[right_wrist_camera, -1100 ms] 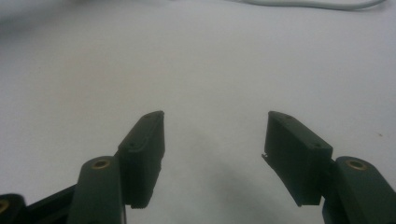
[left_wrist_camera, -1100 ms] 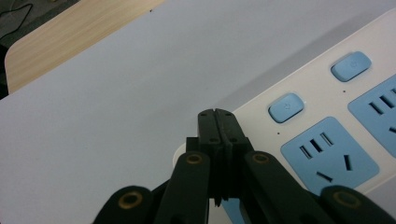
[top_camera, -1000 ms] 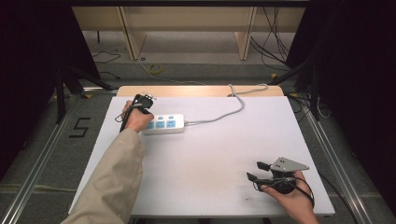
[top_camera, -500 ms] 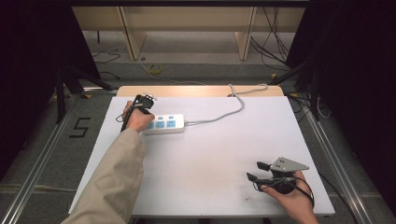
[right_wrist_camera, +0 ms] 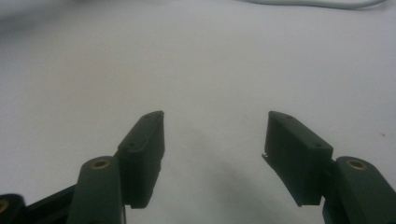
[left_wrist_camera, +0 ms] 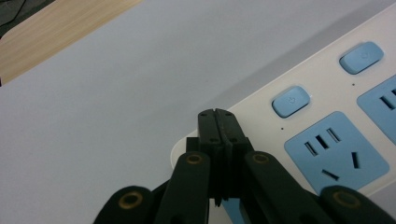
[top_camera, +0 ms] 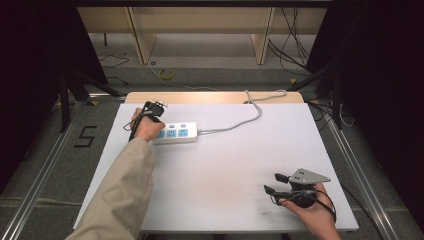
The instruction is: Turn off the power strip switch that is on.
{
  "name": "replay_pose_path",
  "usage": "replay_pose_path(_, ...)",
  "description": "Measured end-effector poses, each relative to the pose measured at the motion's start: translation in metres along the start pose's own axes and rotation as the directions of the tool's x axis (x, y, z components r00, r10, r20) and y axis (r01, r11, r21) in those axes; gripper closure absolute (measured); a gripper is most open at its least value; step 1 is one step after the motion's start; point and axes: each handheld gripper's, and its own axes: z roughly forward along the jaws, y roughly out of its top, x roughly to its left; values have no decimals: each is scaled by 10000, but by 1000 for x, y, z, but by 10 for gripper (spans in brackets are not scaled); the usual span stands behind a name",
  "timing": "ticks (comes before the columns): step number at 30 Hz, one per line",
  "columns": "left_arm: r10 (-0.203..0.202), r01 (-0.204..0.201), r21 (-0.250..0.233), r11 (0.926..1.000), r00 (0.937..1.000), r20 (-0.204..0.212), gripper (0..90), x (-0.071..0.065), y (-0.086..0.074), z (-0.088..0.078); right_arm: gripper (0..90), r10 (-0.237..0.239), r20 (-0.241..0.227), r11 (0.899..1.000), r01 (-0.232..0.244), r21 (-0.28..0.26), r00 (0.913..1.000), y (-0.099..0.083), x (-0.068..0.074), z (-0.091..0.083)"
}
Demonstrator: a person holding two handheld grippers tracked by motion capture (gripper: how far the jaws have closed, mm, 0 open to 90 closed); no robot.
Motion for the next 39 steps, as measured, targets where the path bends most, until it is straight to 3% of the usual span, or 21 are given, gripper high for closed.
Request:
replay_pose_path(7, 32, -32, 32, 10000, 9999, 107, 898, -1, 1, -1, 388, -1, -5, 10000, 1, 35, 10000, 0, 0, 0)
replay_pose_path(11, 76, -74, 128, 9999, 9999, -132, 898, -4, 3, 0, 387, 3, 4, 10000, -3, 46, 10000, 0, 0, 0)
replay_pose_path(39, 124, -120, 400, 9991, 9999, -103, 900, -6, 5, 0, 386, -3, -42, 10000, 3, 34, 10000, 0, 1, 1)
